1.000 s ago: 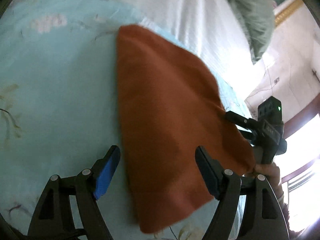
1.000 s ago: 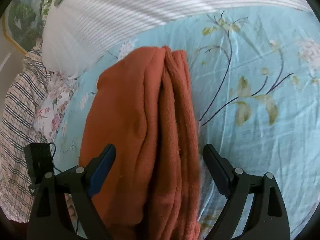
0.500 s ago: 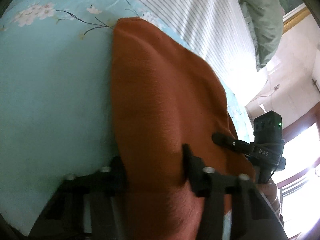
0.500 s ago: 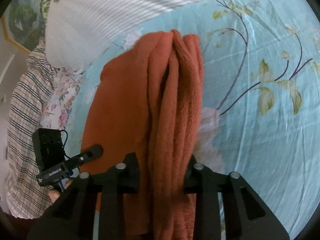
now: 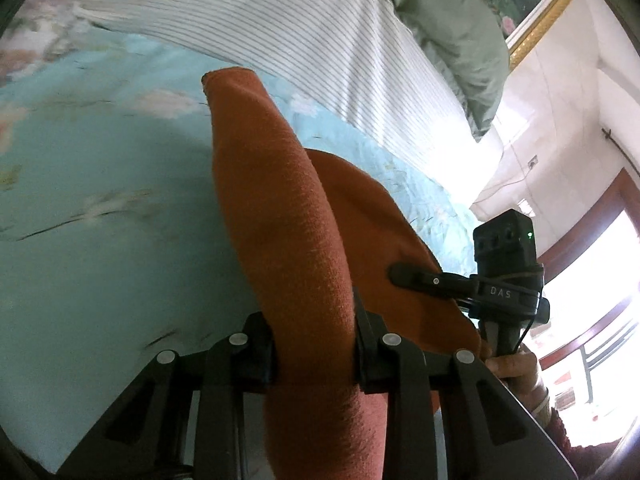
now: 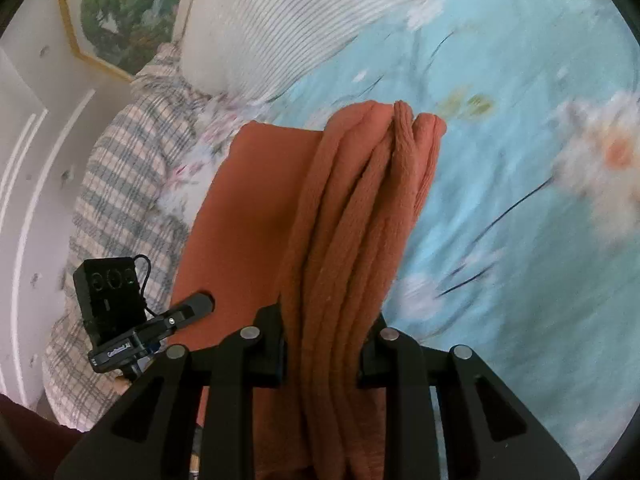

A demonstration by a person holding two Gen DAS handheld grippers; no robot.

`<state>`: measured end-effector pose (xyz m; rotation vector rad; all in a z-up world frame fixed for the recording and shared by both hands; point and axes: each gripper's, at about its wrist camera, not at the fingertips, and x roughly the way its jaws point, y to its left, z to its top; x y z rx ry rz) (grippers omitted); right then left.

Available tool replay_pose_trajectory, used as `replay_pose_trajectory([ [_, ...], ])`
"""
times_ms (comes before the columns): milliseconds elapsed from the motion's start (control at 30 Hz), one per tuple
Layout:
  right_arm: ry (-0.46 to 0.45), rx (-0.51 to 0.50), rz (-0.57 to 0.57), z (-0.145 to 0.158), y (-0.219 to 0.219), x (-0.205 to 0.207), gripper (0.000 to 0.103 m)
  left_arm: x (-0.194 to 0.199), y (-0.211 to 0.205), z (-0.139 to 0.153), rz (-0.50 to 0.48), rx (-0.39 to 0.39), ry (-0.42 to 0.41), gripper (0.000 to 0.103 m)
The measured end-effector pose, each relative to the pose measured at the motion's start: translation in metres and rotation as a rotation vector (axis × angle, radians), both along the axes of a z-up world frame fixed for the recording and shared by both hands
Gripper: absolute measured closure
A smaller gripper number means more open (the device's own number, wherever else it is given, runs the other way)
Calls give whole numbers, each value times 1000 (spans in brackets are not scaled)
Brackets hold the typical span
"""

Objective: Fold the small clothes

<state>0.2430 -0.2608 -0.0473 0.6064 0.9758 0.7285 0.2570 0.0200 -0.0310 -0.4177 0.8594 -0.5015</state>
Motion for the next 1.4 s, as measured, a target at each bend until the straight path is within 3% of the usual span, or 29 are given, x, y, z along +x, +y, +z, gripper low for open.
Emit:
replay_pose_trajectory([
  [133,44,10,25,-20,24,-13,78,-32,35,-2,25,34,16,74],
  [333,75,-49,-35,-39,20,-21,75,-49,58,-39,103,88,102,71],
  [500,76,-83,-75,-43,18,-24,67,-48,49,-49,144,188,106,51],
  [667,32,-205,-135,-16,11,-33,50,-46,51,-50,169,207,126,43],
  [800,-72,-248,-164,19,6,-40,50,-59,63,-33,199,219,96,42],
  [933,-93,-236,-97,28,23,-23,51,-73,70,-8,200,183,11,44],
  [1100,-29,-253,-57,9,43,10,59,-81,58,8,95,121,-56,44],
  [1200,-17,-242,-39,2,49,18,76,-79,40,4,42,126,-54,44],
  [1233,-23,-242,-37,4,50,19,92,-79,37,2,33,132,-49,44],
  [1400,-153,-125,-113,42,25,-9,92,-77,27,-2,-5,144,-32,48],
])
